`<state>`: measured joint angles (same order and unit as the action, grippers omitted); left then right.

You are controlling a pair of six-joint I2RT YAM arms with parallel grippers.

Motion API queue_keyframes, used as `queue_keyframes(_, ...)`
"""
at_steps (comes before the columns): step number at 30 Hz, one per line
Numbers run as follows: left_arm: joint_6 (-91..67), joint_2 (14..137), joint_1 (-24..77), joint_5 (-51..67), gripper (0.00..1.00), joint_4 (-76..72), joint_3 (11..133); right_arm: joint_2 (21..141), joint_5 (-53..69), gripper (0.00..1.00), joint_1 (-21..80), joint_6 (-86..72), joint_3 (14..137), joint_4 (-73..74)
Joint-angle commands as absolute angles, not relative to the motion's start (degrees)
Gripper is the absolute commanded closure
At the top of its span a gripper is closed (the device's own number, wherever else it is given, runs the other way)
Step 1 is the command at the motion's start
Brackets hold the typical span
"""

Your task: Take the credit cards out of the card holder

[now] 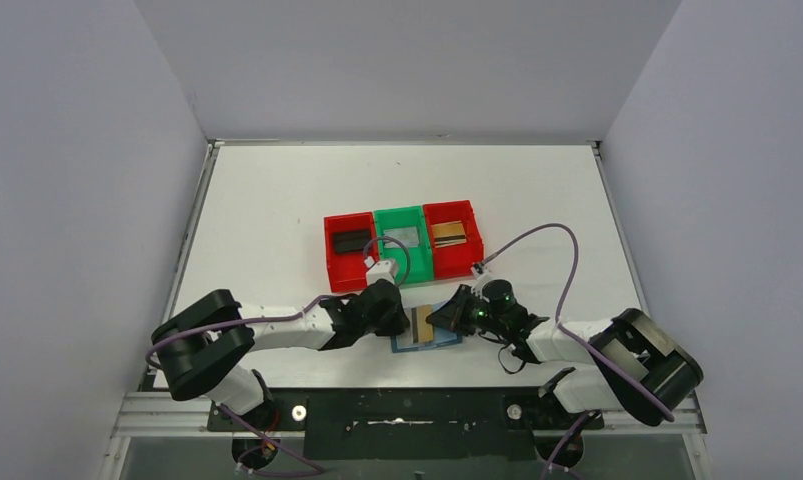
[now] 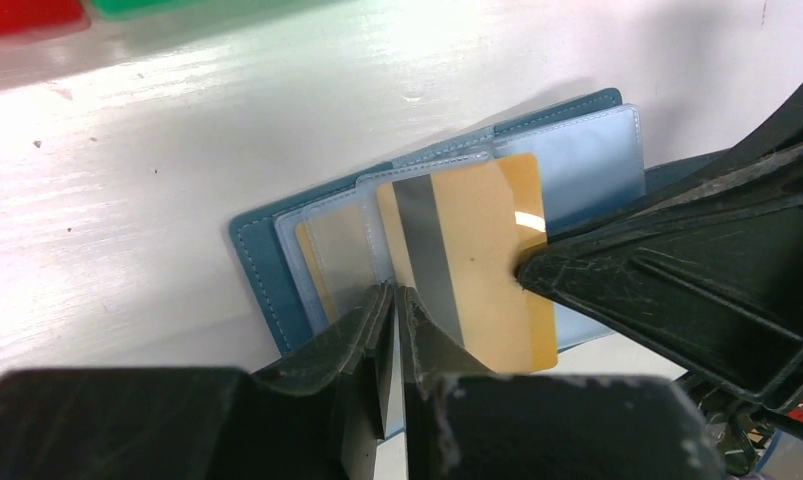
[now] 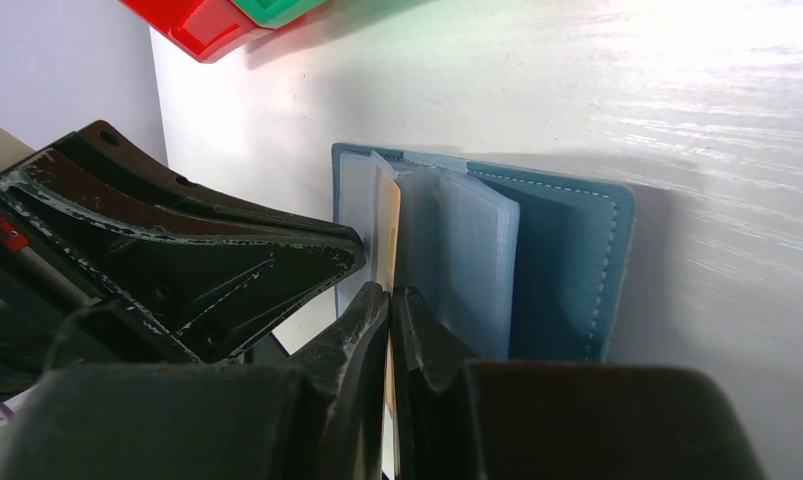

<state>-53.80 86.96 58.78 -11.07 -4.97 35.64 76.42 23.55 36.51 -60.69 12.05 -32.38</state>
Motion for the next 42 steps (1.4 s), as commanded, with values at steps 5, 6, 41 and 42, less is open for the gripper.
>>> queue_keyframes(5,-51.4,89.6,58.8,-13.11,0.92,3.8,36.53,73.5,25.15,0.94,34.31,-58.32,12.92,-29.0)
queue_keyframes(6,-51.28,89.55,58.86,-13.14,0.92,3.84,36.68,73.6,25.5,0.94,34.28,-58.23,12.96,-29.05)
queue_keyframes(41,-50.19,89.43,60.07,-16.07,1.0,7.57,39.77,58.93,15.4,1.0,31.69,-51.4,17.13,-6.79)
queue_keyframes(42,-50.02,89.16,60.06,-16.07,1.0,7.49,39.78,56.41,13.83,1.0,31.16,-49.67,18.4,-3.06)
